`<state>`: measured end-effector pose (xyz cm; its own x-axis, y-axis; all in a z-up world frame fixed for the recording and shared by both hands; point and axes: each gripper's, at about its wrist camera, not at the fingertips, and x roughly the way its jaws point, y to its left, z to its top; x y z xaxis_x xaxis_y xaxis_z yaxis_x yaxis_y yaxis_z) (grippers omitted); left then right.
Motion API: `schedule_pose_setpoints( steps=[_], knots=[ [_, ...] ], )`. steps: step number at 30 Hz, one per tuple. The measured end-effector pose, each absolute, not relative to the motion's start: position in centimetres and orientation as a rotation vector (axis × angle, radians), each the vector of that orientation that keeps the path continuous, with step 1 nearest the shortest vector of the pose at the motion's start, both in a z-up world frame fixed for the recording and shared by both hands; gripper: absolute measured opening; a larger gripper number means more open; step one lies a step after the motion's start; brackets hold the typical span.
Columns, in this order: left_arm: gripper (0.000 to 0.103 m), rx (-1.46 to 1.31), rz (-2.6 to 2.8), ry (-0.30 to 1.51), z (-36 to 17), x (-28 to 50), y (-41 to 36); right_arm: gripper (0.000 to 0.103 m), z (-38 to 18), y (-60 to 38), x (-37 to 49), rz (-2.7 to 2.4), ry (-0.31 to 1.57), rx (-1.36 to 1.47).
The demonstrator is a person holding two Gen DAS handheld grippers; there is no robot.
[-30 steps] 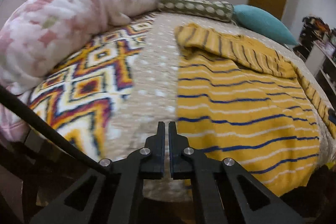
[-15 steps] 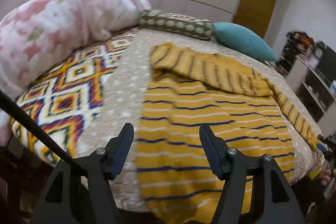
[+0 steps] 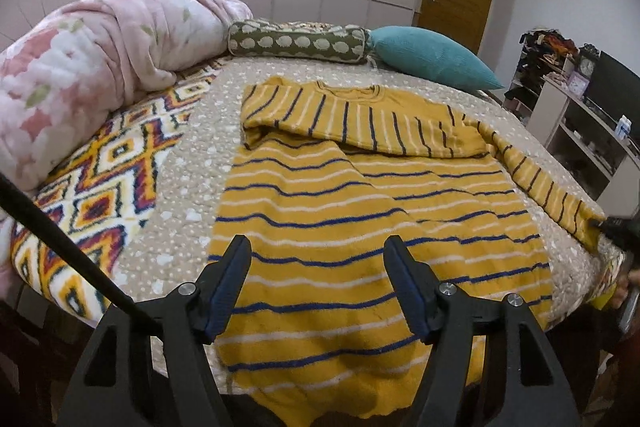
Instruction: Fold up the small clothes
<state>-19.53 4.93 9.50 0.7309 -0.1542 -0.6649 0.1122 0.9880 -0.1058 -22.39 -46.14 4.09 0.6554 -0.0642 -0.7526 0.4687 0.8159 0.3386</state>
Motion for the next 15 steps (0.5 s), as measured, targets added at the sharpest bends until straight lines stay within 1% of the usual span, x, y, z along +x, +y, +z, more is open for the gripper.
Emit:
schedule_pose_setpoints(
  steps=[2, 6, 9, 11, 15],
  knots=[
    [0.067, -0.055, -0.136, 0.717, 10.1, -19.7, 5.6, 0.006, 5.8, -47.8, -22.4, -0.340, 0.775, 0.549],
    [0.068, -0.074, -0.110, 0.680, 11.0, -20.0, 7.0, 0.005, 10.9, -53.4, -21.7, -0.498, 0.704, 0.507],
    [0.068, -0.104, -0.094, 0.668, 11.2, -20.4, 8.2, 0.005, 14.4, -56.2, -20.2, -0.578, 0.686, 0.514],
    [0.068, -0.122, -0.087, 0.668, 11.2, -20.7, 9.0, 0.005, 16.1, -55.6, -18.6, -0.569, 0.692, 0.510],
    [0.068, -0.140, -0.079, 0.664, 11.0, -21.3, 10.2, 0.005, 19.5, -48.8, -14.0, -0.373, 0.718, 0.440]
  ],
)
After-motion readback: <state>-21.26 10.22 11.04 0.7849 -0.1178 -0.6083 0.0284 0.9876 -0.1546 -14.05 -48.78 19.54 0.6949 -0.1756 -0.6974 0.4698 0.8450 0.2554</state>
